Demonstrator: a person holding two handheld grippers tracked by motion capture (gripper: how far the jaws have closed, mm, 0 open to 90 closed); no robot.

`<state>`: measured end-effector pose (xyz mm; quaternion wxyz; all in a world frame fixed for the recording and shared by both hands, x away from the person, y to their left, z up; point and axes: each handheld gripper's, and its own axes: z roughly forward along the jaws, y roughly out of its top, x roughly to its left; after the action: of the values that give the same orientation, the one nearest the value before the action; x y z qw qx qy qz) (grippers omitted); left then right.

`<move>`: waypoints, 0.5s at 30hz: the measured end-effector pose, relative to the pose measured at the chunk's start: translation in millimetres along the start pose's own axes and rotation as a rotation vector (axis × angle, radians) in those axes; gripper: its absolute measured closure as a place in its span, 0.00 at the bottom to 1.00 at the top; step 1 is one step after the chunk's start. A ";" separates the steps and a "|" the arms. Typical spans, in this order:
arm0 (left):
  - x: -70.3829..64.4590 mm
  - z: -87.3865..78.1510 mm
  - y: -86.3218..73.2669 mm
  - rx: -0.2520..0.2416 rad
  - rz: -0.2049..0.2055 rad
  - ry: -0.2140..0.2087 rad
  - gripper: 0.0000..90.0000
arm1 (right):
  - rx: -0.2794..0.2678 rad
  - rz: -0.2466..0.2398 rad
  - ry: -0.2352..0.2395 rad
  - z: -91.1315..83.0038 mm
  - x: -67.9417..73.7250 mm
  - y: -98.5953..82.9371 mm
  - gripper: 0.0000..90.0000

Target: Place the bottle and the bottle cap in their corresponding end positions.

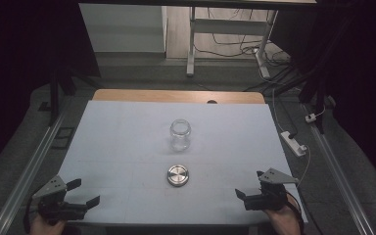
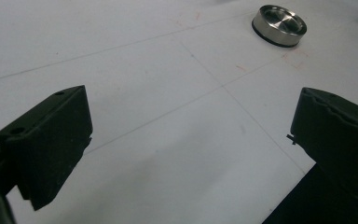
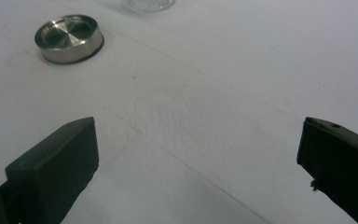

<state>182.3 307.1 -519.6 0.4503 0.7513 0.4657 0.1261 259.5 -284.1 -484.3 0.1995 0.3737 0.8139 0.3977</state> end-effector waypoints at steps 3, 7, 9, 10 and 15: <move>0.9 -0.7 -3.0 0.013 -0.005 0.009 0.00 | 0.015 0.013 -0.011 -3.7 -1.2 -6.3 0.00; 0.9 -0.9 -6.2 0.036 -0.005 0.021 0.00 | 0.034 0.031 -0.023 -7.8 -2.9 -14.0 0.00; 0.3 -2.1 -7.0 0.036 -0.005 0.024 0.00 | 0.045 0.040 -0.029 -9.3 -3.6 -17.6 0.00; 0.1 -2.5 -7.4 0.043 -0.004 0.028 0.00 | 0.052 0.041 -0.031 -9.9 -4.2 -19.5 0.00; -1.8 -3.3 -8.7 0.076 -0.003 0.042 0.00 | 0.069 0.056 -0.033 -14.4 -5.7 -24.1 0.00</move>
<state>174.2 308.9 -524.3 0.4118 0.7644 0.4806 0.1233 243.4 -305.4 -494.6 0.1888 0.4097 0.8127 0.3688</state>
